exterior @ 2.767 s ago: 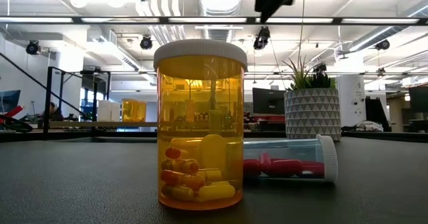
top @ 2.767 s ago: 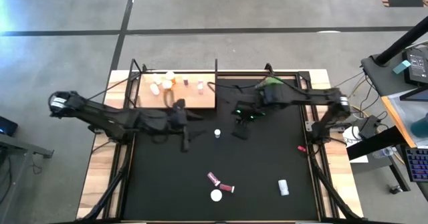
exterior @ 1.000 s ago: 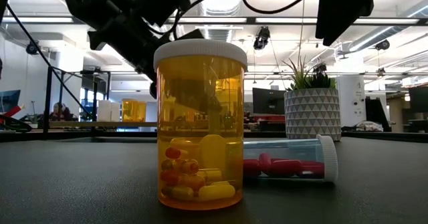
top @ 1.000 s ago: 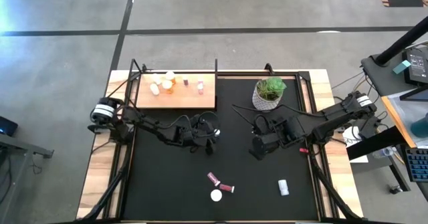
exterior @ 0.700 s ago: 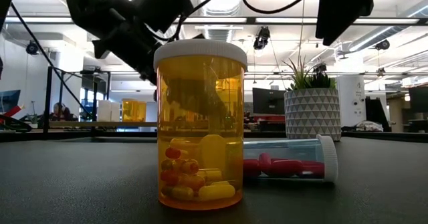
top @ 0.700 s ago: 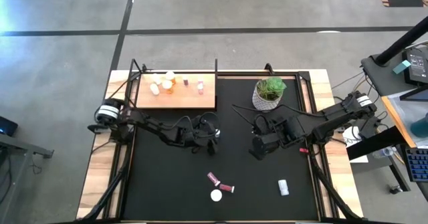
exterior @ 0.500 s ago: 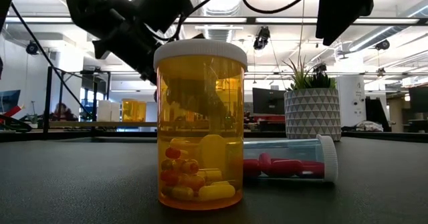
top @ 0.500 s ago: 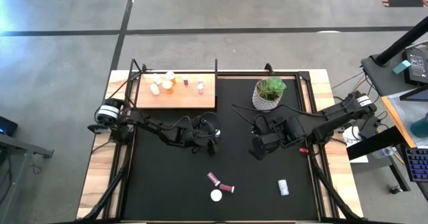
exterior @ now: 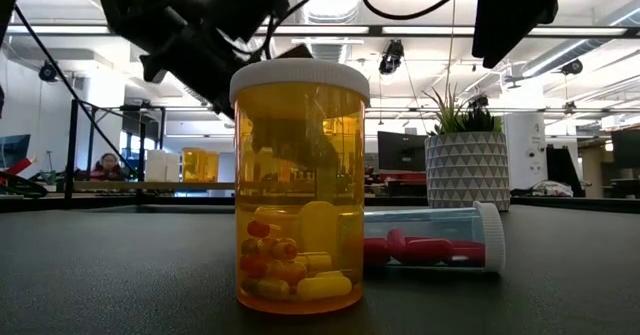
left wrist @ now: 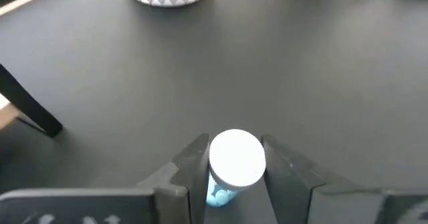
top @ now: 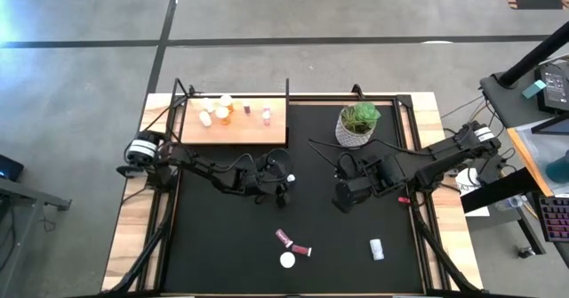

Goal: Pick and place medicine bottles onto shelf by color
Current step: Put the right blue pill bottle on the shelf aligned with the other blue pill bottle

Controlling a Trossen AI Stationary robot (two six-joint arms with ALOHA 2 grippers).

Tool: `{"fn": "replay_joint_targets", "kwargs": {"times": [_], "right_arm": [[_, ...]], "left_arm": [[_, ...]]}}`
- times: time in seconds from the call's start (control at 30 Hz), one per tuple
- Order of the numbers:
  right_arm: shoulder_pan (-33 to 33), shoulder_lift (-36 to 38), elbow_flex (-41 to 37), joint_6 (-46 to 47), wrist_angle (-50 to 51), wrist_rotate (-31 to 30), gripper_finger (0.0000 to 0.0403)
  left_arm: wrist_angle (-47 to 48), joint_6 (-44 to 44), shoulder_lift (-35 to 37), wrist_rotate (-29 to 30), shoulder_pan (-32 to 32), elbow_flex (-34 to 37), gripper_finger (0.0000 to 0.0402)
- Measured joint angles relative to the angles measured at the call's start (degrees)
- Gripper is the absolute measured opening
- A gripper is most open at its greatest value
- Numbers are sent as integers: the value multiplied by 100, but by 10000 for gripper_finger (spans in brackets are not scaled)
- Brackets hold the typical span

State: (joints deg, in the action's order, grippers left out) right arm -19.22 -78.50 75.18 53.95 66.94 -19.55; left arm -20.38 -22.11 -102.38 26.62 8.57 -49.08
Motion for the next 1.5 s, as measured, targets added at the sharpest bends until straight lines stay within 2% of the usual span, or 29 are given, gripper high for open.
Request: {"fn": "replay_joint_targets", "kwargs": {"times": [0.17, 0.37, 0.5, 0.63, 0.9, 1.5], "right_arm": [[0, 0, 2, -2, 4, 2, 203], [0, 0, 4, -2, 9, 2, 203], [0, 0, 4, -20, 9, 2, 203], [0, 0, 4, -105, 13, 0, 203], [0, 0, 4, -226, 9, -2, 203], [0, 0, 4, -297, -4, -7, 203]], "left_arm": [[270, 4, 529, 6, -195, -2, 117], [2051, -274, 1792, 93, -696, -4, 110], [2936, -626, 2559, 588, -1119, 32, 109], [2945, -1191, 2952, 1050, -1560, 309, 109], [2668, -2218, 2633, 1159, -2231, 836, 109], [1769, -2100, 1695, 1343, -2640, 730, 109]]}}
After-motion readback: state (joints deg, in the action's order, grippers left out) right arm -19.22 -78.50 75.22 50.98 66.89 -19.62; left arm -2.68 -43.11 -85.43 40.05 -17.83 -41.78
